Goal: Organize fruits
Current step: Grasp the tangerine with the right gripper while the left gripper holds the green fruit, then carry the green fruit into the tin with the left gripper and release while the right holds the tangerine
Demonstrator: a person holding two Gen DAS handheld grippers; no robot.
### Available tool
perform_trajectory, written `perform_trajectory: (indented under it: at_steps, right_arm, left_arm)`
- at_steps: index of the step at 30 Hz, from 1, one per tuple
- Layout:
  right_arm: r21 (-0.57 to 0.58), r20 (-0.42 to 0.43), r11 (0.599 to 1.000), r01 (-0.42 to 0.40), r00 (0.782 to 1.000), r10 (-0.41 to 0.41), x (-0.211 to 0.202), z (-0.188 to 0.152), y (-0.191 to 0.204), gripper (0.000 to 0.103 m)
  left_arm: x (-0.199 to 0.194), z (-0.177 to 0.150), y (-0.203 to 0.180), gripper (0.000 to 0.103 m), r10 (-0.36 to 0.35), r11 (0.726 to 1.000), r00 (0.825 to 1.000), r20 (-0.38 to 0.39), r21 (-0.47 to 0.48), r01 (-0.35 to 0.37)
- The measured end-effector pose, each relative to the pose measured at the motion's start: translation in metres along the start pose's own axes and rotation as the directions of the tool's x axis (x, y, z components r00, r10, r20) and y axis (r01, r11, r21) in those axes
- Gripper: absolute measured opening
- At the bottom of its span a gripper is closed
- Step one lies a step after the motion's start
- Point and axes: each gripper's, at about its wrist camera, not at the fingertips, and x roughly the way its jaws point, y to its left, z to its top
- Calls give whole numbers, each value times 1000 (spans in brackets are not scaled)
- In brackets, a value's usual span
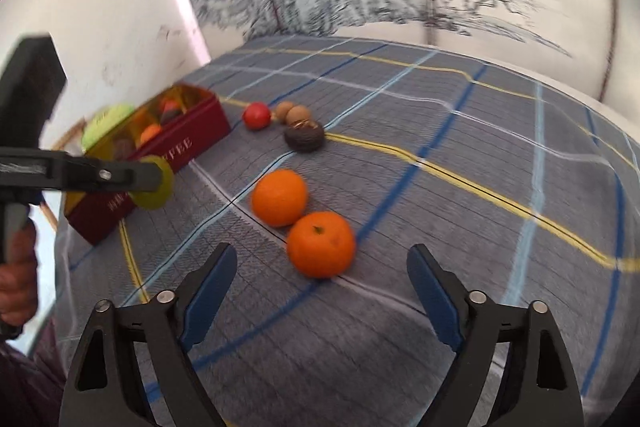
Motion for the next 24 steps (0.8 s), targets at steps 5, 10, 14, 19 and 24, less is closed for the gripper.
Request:
perform_trajectory:
  at_steps: [5,10,14,19,24]
  right_arm:
    - [-16,-48,999,35,998,-36,11,1,3,40]
    - [105,25,989,104,994,-108,-8,-4,-17,38]
    - [267,40,953,143,986,-159,-25,-15,-57,38]
    - [298,26,938,178,980,-195,-30,-17,-70,38]
    - [300,12,937,180,981,-192,-32,-19,-77,38]
  left_arm:
    - [-3,-3,-4,33,-3,1000,1000,3,25,3]
    - [-7,-7,0,33,1,1000,1000,4,24,-1]
    - [-17,-7,6,33,11,1000,1000,28,25,-12]
    - [-37,-5,28,33,24,1000,998,64,-14,-23]
    - [-55,-3,65,33,83,995,992,93,-64,-77]
